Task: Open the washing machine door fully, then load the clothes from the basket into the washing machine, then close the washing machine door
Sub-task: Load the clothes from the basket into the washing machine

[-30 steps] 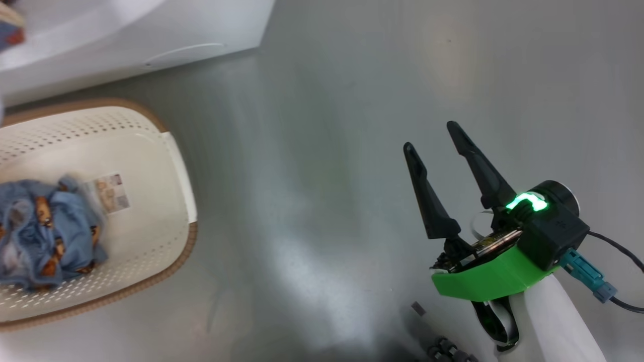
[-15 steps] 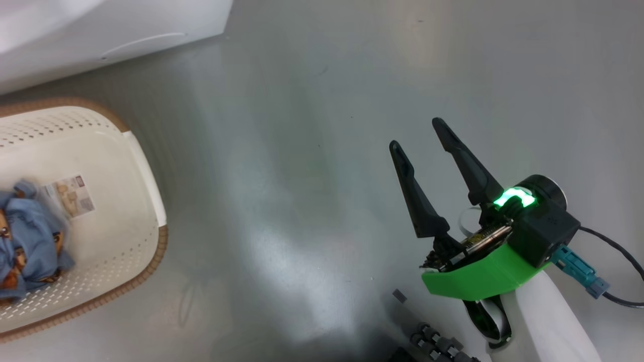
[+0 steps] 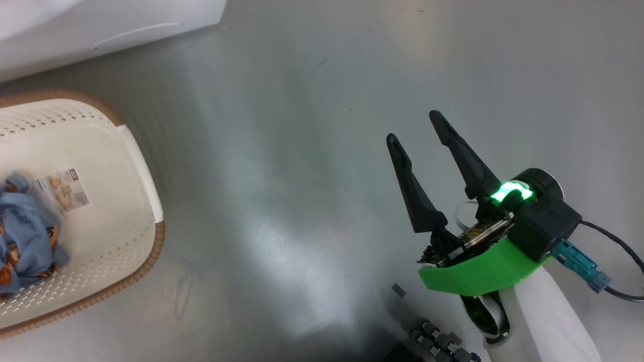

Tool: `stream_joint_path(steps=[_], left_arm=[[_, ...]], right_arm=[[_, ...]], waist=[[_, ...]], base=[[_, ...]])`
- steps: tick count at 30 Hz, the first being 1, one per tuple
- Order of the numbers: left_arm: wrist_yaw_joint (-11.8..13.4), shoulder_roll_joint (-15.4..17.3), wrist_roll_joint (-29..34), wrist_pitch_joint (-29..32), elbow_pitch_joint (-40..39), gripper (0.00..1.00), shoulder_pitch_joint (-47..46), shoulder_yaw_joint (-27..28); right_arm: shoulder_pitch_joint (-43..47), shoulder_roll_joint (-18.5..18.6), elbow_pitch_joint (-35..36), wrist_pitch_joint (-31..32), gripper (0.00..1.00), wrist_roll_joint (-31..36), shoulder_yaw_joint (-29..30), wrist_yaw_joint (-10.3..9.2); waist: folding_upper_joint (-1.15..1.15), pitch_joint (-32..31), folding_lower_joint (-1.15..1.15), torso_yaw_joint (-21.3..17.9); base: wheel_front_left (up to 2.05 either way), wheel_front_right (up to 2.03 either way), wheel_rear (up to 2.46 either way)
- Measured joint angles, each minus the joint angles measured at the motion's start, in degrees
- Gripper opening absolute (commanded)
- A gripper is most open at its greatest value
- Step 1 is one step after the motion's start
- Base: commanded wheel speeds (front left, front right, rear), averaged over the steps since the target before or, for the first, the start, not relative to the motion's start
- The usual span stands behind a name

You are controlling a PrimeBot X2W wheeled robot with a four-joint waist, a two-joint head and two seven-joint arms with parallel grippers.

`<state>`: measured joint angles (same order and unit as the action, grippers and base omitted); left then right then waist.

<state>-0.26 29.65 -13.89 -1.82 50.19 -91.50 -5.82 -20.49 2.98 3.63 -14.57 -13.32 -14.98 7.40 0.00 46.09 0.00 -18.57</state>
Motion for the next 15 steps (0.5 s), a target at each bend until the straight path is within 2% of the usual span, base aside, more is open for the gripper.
stream_joint_path(steps=[8,9,10,11,15], left_arm=[[-1.15,-0.22,-1.21,4.83,4.0,0.0,0.54,-0.67],[-1.56,-0.29,-1.47,4.85,4.13,0.09,0.56,-0.85],[-1.6,-0.41,-1.52,4.83,4.15,0.45,0.56,-0.99],[-1.6,-0.46,-1.48,4.76,4.2,1.0,0.58,-1.35],[-1.49,-0.49,-1.4,2.66,4.15,1.0,0.98,-1.86]], right_arm=[[-0.85,0.0,-0.29,-0.01,1.0,-0.01,-0.37,0.0],[-0.85,0.0,-0.29,-0.01,1.0,-0.01,-0.38,0.0],[-0.85,0.0,-0.31,-0.01,1.0,-0.01,-0.4,0.0],[-0.87,0.0,-0.31,-0.01,1.0,-0.01,-0.41,0.0],[-1.73,0.01,-0.44,-0.01,1.0,0.0,-0.41,0.0]], waist=[[0.0,0.35,0.0,0.51],[0.0,0.35,0.0,0.59],[0.0,0.34,0.0,0.67],[0.0,0.32,0.0,0.75],[0.0,0.27,0.0,1.08]], base=[[0.0,0.0,0.0],[0.0,0.0,0.0],[0.0,0.0,0.0],[0.0,0.0,0.0],[0.0,0.0,0.0]])
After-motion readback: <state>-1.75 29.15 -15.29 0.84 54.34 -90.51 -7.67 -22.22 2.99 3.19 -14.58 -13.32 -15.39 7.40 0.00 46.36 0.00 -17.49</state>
